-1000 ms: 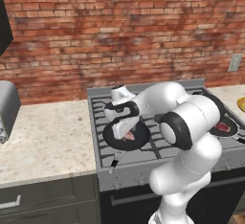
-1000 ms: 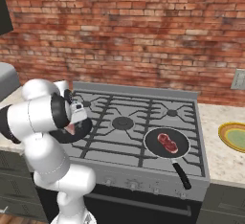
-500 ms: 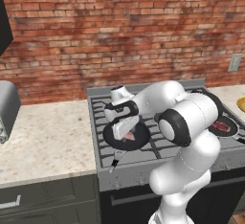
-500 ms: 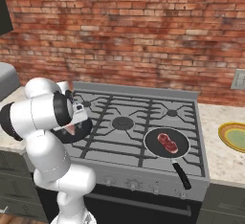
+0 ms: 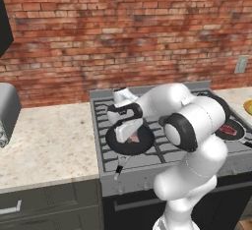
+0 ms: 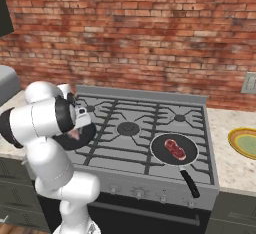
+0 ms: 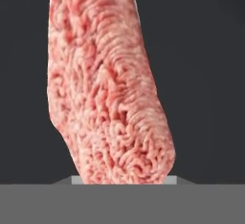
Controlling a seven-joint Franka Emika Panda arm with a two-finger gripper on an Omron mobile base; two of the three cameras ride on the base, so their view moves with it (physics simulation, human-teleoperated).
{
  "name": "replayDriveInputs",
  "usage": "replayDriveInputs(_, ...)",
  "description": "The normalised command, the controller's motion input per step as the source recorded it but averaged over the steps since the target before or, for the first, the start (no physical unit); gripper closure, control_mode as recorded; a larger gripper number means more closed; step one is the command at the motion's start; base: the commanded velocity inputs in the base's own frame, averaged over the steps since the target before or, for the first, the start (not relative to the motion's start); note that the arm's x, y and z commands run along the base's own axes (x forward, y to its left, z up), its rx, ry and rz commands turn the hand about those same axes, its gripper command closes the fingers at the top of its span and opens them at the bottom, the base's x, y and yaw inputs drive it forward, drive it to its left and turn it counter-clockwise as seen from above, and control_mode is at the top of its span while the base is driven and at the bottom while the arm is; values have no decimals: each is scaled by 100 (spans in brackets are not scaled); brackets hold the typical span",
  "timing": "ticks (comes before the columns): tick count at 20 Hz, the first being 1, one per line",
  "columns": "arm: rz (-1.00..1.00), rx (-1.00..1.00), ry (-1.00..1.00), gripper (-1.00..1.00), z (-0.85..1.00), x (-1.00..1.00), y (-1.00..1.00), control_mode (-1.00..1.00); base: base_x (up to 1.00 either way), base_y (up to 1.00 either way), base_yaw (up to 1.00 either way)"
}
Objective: Place one of the steaks on the plate and the other in the bowl. Then place the bowl in the fridge.
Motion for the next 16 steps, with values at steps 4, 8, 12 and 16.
replayDriveInputs(4,-18,0,-11,100,67,-60,-34,-100,0,0,0)
replayDriveInputs(8,-26,0,-13,100,83,-78,-86,-100,0,0,0)
replayDriveInputs(12,-26,3,-14,100,71,-95,-100,-100,0,0,0)
replayDriveInputs(16,-27,2,-15,100,68,-98,-96,-100,0,0,0)
